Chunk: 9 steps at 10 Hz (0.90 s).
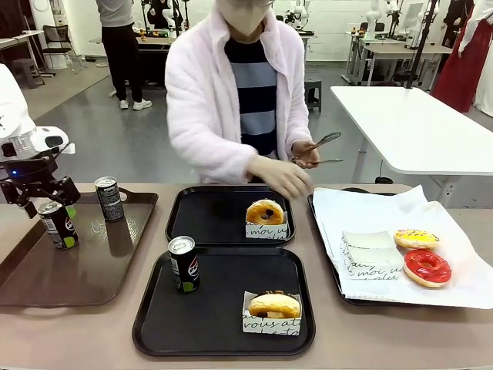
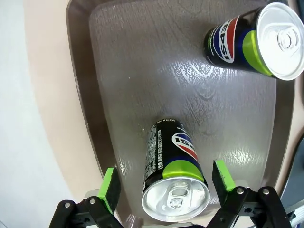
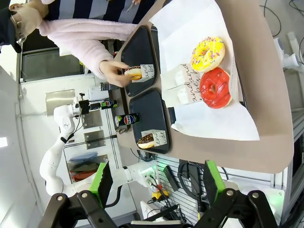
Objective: Set up donuts and drinks on trays.
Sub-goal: Pick up one Pepsi coke from the Handle tray and place it on the Flat Tray without a Pepsi coke.
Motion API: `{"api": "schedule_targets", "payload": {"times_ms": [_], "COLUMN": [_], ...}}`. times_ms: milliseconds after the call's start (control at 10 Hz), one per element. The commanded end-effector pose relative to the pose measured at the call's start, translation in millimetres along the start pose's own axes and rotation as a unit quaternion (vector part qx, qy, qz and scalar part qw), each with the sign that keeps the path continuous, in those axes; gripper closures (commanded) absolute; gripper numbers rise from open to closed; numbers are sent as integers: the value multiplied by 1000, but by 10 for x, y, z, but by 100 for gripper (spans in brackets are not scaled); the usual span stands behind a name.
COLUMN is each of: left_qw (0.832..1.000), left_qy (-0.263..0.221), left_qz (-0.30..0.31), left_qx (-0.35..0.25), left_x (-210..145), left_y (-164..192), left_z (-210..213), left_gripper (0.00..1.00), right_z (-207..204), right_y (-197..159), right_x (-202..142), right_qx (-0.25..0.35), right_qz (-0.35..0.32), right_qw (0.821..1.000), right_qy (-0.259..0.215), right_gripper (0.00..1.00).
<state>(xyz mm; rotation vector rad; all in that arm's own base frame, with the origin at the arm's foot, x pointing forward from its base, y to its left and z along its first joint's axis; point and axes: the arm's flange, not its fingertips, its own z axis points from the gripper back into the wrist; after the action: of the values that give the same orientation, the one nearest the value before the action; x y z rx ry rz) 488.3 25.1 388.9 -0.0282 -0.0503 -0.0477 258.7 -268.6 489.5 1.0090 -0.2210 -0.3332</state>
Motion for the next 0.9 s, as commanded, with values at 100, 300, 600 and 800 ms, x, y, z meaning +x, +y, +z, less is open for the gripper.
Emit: {"api": "schedule_targets", "payload": {"times_ms": [100, 300, 600, 800], "left_qw": [1000, 1000, 1000, 999], "left_qy": [-20, -9, 13, 24], "left_qz": [1, 7, 15, 23], "left_qx": [12, 8, 0, 1], "left_x": [-49, -55, -50, -42], "left_y": [-1, -16, -2, 1], "left_z": [-55, -53, 5, 8], "left_gripper": [0, 22, 100, 100], "right_z": [0, 0, 0, 0], "right_y": [11, 11, 11, 11], "right_x": [10, 10, 10, 10], "right_qx": [9, 9, 9, 9], "right_qz": [1, 1, 1, 1], "right_qw": [1000, 1000, 1000, 1000], "right_qy": [-2, -2, -2, -2], "right_gripper": [0, 0, 0, 0]}}
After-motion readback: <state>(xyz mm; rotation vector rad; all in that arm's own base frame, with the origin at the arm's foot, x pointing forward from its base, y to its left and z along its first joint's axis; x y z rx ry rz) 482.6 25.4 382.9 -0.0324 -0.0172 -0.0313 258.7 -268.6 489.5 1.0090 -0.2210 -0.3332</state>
